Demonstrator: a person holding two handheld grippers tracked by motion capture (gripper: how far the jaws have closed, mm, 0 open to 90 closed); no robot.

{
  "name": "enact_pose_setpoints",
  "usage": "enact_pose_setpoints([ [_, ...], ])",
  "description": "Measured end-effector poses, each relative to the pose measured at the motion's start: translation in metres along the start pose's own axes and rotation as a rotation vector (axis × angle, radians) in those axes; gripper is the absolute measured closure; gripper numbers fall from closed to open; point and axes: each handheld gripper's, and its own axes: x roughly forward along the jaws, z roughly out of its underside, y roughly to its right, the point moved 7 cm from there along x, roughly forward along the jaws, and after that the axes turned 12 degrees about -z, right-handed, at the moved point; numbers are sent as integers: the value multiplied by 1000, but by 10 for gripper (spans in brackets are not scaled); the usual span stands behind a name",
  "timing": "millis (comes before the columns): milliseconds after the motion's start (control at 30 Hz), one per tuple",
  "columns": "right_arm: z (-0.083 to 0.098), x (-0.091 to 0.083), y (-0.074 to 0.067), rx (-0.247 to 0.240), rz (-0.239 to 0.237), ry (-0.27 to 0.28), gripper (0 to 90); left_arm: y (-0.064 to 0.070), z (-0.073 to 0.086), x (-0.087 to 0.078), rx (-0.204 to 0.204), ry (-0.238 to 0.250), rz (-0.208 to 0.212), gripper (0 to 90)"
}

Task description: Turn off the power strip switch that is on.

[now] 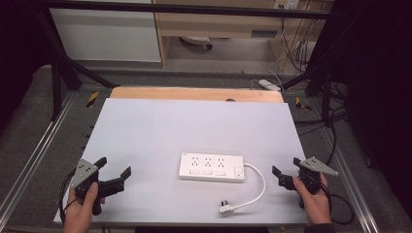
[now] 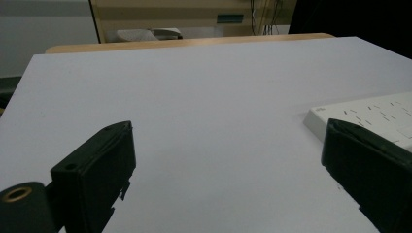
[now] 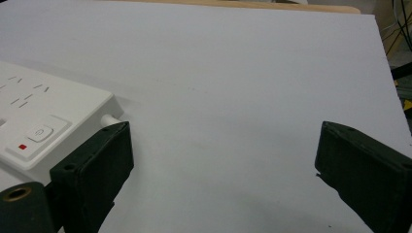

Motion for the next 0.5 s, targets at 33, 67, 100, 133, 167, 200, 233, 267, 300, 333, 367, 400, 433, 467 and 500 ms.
enact_pose_setpoints([
  [33, 0, 0, 0, -1, 0, 0, 76, 0, 0, 0, -3, 2, 1, 57],
  [67, 0, 0, -1, 0, -2, 1, 76, 1, 0, 0, -2, 2, 3, 57],
  [100, 0, 0, -1, 0, -5, 2, 76, 1, 0, 0, -3, 2, 2, 57],
  [133, -1, 0, -1, 0, -6, 4, 76, 1, 0, 0, -3, 2, 2, 57],
  [167, -1, 0, -1, 0, -8, 8, 75, 1, 0, 0, -2, 1, 4, 57],
  [200, -2, -1, -1, -1, -10, 15, 75, 1, 0, 0, -1, -3, 3, 57],
  [233, -3, -1, -1, -5, -12, 21, 74, 1, 1, 0, 1, -6, 5, 57],
  [267, -4, -2, -2, -5, -14, 29, 72, 1, 1, 0, 0, -6, 6, 57],
  [300, -5, -2, -2, -6, -16, 34, 71, 1, 1, 0, 1, -7, 7, 57],
  [333, -6, -2, -2, -13, -15, 36, 69, 0, 0, 0, 2, -6, 6, 57],
  [367, -7, -3, -3, -16, -12, 41, 65, 0, 1, 0, 2, -7, 7, 57],
  [400, -8, -3, -3, -23, -10, 47, 58, 1, 1, 0, 1, -7, 7, 56],
  [433, -10, -4, -4, -20, -12, 51, 56, 1, 1, 0, 1, -7, 7, 57],
  [467, -11, -4, -4, -33, -10, 59, 50, 1, 0, 0, 0, -6, 8, 57],
  [500, -12, -4, -5, -32, -11, 63, 45, 1, 0, 0, 0, -6, 8, 57],
])
